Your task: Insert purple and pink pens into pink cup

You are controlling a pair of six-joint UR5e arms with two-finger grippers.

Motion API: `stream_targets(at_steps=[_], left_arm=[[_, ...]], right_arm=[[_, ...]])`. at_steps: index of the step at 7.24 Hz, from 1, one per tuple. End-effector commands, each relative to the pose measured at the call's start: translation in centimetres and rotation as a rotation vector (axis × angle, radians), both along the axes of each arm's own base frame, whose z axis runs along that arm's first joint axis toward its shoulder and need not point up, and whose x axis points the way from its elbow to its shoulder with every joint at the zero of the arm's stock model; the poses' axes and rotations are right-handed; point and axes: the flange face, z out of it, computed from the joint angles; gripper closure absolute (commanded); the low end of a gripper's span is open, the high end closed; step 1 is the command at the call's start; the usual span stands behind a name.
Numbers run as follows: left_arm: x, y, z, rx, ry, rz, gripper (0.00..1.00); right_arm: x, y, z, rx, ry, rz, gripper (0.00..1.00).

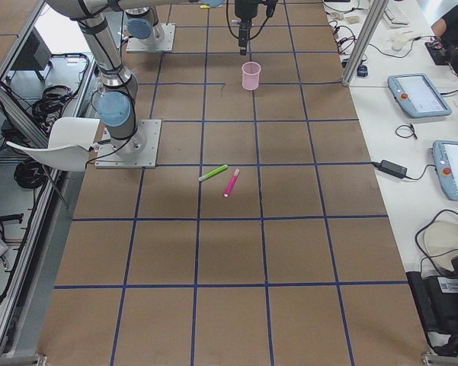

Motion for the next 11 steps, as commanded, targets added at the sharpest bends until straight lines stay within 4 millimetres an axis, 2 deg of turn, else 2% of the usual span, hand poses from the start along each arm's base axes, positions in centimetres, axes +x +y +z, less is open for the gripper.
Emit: stream_targets(at_steps=[1, 4, 5, 7, 8, 9, 10, 11], left_arm=[[0.0, 0.1, 0.0, -0.003, -0.001, -0.004, 0.00], [0.0, 0.6, -0.1, 0.000, -0.006, -0.020, 0.00], [0.1, 0.3, -0.2, -0.010, -0.013, -0.023, 0.00], [1.2, 0.4, -0.5, 0.016, -0.086, -0.036, 0.00], [1.6, 0.2, -1.7, 0.055, -0.102, -0.037, 0.00], [2.4, -0.3, -4.4, 0.109, -0.164, -0.057, 0.00], [4.5, -1.1, -7.3, 0.166, -0.223, -0.085, 0.00], [8.5, -1.9, -10.0, 0.226, -0.204, -0.061, 0.00]], right_arm=[[0.0, 0.0, 0.0, -0.001, 0.000, 0.000, 0.00], [-0.2, -0.1, 0.1, -0.001, 0.003, 0.000, 0.00], [-1.1, -0.6, 0.3, 0.001, 0.007, 0.097, 0.00], [-8.0, -1.2, -0.1, 0.089, -0.027, 0.492, 0.00], [-12.1, -1.2, -0.3, 0.122, -0.037, 0.600, 0.00], [-16.0, -1.2, -0.4, 0.136, -0.050, 0.721, 0.00], [-19.6, -1.0, -0.6, 0.142, -0.062, 0.824, 0.00], [-23.2, -0.7, -0.5, 0.125, -0.062, 0.935, 0.00]])
